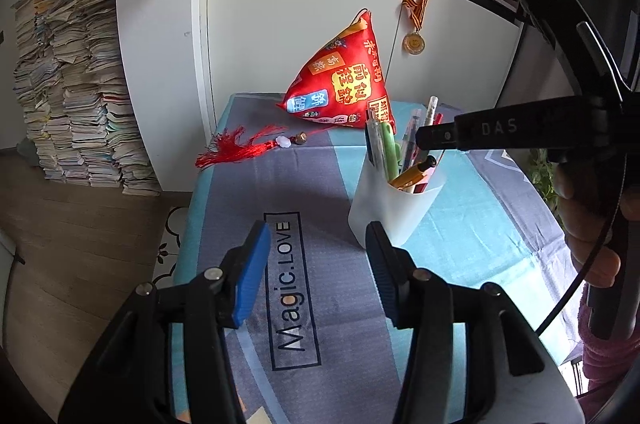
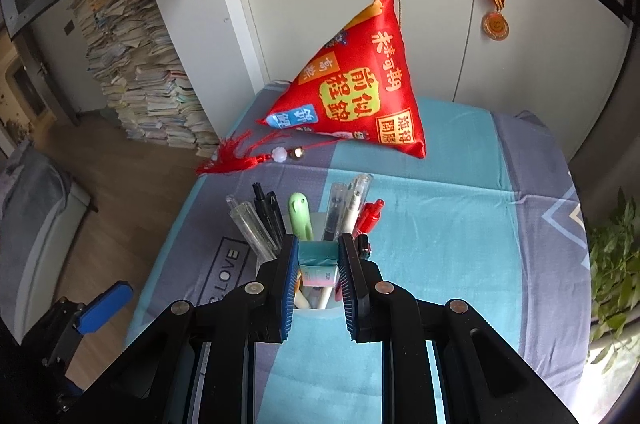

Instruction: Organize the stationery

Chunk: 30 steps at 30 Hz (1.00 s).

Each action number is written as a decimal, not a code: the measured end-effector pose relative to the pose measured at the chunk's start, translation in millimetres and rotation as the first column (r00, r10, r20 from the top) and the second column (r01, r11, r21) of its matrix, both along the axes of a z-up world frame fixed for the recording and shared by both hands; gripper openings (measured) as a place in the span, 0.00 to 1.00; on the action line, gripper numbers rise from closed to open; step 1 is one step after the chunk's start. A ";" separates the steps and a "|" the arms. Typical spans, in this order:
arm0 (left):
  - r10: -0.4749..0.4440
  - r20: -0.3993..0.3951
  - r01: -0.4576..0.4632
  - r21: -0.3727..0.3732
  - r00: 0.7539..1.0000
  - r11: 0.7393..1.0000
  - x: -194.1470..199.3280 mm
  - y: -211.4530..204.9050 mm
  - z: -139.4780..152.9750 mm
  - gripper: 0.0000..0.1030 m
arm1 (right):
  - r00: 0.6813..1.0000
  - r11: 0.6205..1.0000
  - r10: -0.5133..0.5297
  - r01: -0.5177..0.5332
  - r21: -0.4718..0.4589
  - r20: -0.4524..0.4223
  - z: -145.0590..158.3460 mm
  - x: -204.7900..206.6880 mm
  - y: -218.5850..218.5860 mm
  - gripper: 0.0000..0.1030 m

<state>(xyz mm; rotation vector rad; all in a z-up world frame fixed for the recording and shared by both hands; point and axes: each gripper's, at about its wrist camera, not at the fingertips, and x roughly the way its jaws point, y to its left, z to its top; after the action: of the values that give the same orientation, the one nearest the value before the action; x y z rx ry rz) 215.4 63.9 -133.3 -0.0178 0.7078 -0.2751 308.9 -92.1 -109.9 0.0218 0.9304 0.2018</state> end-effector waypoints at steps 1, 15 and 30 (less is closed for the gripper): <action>-0.002 -0.001 0.002 0.001 1.000 1.000 -0.1 -0.6 -0.3 0.47 | 1.000 1.000 -0.005 0.005 0.001 -0.007 -1.6 0.3 -0.8 0.20; -0.009 -0.008 0.009 0.005 1.000 1.000 -1.5 -4.5 -0.4 0.50 | 0.999 0.999 -0.010 0.011 0.032 -0.039 -2.9 -2.2 -6.4 0.20; -0.007 0.079 0.004 0.043 0.997 0.999 -17.1 -24.4 25.3 0.64 | 0.996 0.999 -0.047 0.047 0.003 0.079 21.1 -42.9 -29.4 0.21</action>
<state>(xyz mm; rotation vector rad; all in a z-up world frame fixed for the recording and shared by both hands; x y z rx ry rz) 198.4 39.4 -107.9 0.0358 0.6349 -0.2641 266.0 -121.6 -88.8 0.0365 0.8506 0.1584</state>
